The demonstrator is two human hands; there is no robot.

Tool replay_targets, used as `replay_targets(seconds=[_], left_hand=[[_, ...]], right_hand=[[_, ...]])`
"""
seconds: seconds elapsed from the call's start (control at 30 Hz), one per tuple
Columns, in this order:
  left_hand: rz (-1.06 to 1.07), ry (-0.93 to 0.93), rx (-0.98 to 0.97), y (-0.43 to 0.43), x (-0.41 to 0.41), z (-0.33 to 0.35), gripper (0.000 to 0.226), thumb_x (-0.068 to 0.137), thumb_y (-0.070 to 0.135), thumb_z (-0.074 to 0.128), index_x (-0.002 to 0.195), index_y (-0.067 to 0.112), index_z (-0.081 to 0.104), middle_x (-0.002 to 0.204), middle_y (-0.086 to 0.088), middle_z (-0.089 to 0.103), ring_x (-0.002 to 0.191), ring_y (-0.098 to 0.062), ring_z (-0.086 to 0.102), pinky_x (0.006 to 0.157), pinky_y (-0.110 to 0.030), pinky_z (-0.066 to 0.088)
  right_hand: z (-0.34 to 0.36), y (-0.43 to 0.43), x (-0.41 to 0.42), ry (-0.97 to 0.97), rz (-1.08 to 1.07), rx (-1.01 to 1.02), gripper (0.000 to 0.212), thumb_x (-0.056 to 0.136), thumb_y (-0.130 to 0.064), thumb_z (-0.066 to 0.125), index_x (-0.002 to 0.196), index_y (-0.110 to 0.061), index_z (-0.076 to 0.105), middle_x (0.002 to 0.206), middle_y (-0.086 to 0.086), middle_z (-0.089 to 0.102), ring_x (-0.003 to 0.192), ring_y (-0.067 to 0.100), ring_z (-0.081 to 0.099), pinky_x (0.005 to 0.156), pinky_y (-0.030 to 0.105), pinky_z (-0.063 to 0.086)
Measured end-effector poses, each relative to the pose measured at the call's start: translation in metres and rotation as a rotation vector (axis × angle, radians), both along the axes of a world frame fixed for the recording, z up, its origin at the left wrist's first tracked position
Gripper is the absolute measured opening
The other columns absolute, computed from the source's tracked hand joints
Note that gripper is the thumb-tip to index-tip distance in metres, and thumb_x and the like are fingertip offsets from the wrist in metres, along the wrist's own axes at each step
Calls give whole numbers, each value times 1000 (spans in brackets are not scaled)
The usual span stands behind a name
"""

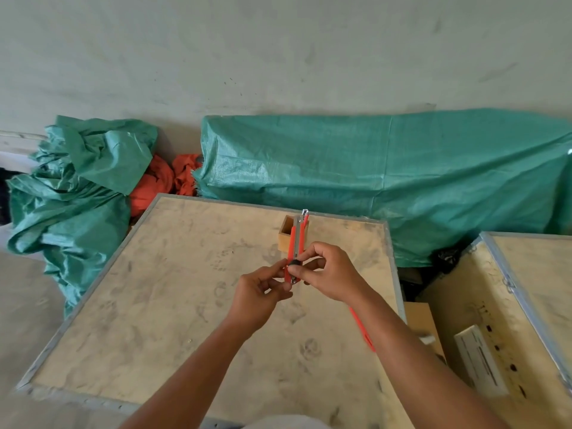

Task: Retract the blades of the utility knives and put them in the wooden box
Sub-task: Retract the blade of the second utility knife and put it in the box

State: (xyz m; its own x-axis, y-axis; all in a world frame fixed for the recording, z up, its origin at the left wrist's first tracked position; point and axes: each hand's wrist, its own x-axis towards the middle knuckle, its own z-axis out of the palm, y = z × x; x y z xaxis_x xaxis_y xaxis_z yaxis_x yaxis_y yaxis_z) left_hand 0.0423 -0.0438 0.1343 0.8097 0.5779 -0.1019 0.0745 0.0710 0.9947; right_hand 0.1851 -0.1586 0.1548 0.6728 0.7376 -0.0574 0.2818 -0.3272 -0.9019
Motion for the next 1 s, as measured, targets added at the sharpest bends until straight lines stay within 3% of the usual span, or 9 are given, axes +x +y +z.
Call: replay_targets(seconds=[0.13, 0.27, 0.33, 0.5, 0.7, 0.83, 1.0], left_hand=[[12, -9, -4, 7, 0, 2, 47, 84, -9, 70, 123, 17, 70, 106, -12, 73, 85, -32, 67, 80, -38, 63], [23, -26, -13, 9, 2, 2, 48, 83, -11, 70, 123, 16, 70, 103, -9, 75, 81, -30, 65, 81, -39, 63], [28, -33, -20, 10, 4, 1, 47, 83, -11, 70, 122, 15, 70, 101, -8, 74, 80, -25, 64, 81, -40, 63], [32, -33, 4, 13, 9, 0, 48, 83, -11, 70, 123, 16, 70, 105, -13, 73, 77, -22, 63, 81, -38, 63], [16, 10, 48, 15, 17, -7, 48, 82, -11, 71, 124, 14, 69, 103, -8, 73, 74, -17, 65, 82, -39, 63], [-12, 60, 99, 24, 27, -16, 50, 83, -7, 72, 124, 21, 70, 106, -5, 74, 79, -28, 70, 86, -41, 62], [-55, 125, 179, 41, 52, -31, 53, 83, -7, 72, 118, 33, 72, 103, 2, 76, 78, -19, 71, 93, -40, 58]], right_hand=[[4, 2, 1, 57, 61, 67, 24, 90, -16, 77, 112, -24, 76, 111, 1, 76, 86, 21, 78, 76, 41, 67], [8, 7, 0, -24, 33, 56, 15, 85, -18, 82, 93, -27, 74, 101, -3, 77, 84, 15, 78, 75, 39, 66], [8, 9, -1, -85, 6, 57, 21, 83, -22, 85, 85, -32, 66, 98, -4, 74, 84, 14, 77, 74, 35, 65], [5, 8, 5, -35, 45, 62, 26, 86, -21, 81, 111, -25, 75, 109, -5, 76, 89, 13, 77, 80, 34, 66], [-5, 12, 9, -38, -71, 38, 22, 80, -28, 87, 92, -18, 72, 94, -5, 78, 82, 9, 78, 75, 28, 64], [-14, 16, 22, 72, -74, 75, 17, 92, -27, 75, 106, -18, 73, 105, 1, 76, 91, 15, 78, 71, 33, 66], [-21, 29, 57, 84, -147, 46, 20, 94, -9, 71, 113, -14, 76, 105, 3, 77, 86, 13, 79, 69, 32, 67]])
